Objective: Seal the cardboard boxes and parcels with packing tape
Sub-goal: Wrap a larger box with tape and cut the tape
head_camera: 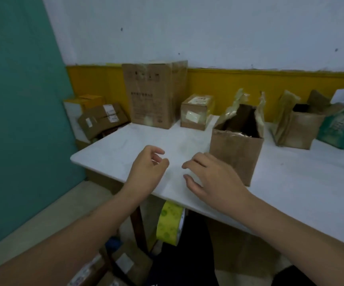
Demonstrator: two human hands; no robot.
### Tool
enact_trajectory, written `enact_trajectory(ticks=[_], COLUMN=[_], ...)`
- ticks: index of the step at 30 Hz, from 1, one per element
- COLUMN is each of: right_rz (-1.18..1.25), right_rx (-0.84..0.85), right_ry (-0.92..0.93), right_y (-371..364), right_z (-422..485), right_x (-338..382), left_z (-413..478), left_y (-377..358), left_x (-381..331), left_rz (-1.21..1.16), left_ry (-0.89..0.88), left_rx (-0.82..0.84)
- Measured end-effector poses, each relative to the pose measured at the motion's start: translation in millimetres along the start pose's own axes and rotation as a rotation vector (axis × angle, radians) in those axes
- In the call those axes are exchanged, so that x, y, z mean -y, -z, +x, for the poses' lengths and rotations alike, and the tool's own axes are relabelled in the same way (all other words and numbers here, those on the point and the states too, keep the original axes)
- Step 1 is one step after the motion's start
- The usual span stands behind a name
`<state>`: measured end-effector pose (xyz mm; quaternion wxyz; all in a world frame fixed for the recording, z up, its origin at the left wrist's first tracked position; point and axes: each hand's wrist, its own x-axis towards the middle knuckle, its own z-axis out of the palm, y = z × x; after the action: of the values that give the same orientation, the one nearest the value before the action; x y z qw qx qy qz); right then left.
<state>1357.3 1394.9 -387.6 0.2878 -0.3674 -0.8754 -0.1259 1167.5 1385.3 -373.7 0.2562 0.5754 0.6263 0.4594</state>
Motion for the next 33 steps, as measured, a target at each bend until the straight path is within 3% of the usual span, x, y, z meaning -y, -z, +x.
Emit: enact_trajectory(ticks=[3, 7, 10, 14, 17, 22, 25, 28, 30, 33], right_rz=[0.23, 0.369, 0.441, 0.514, 0.576, 0.596, 0.594, 0.711, 0.901, 1.559], right_rx=[0.176, 0.317, 0.324, 0.299, 0.301, 0.298, 0.259, 0.297, 0.437, 0.462], right_ry=[-0.007, -0.004, -0.026, -0.037, -0.06, -0.067, -0.021, 0.004, -0.178, -0.543], right_y=[-20, -38, -46, -50, -52, -49, -51, -54, -48, -30], right_z=[2, -2, -3, -1, 0, 3, 3, 5, 11, 24], right_x=[-2, -12, -17, -17, -22, -24, -22, -15, -11, -11], left_z=[-21, -40, -47, -39, -36, -16, 0, 19, 26, 32], left_y=[2, -10, -21, -29, -23, 1, 7, 20, 34, 50], left_x=[20, 44, 48, 52, 43, 17, -4, -43, -78, -113], left_rz=[0.01, -0.142, -0.37, -0.541, -0.502, -0.275, -0.083, 0.115, 0.213, 0.369], left_ry=[0.09, 0.413, 0.586, 0.648, 0.643, 0.831, 0.813, 0.664, 0.592, 0.364], left_rx=[-0.008, 0.07, 0.166, 0.26, 0.357, 0.539, 0.612, 0.68, 0.695, 0.612])
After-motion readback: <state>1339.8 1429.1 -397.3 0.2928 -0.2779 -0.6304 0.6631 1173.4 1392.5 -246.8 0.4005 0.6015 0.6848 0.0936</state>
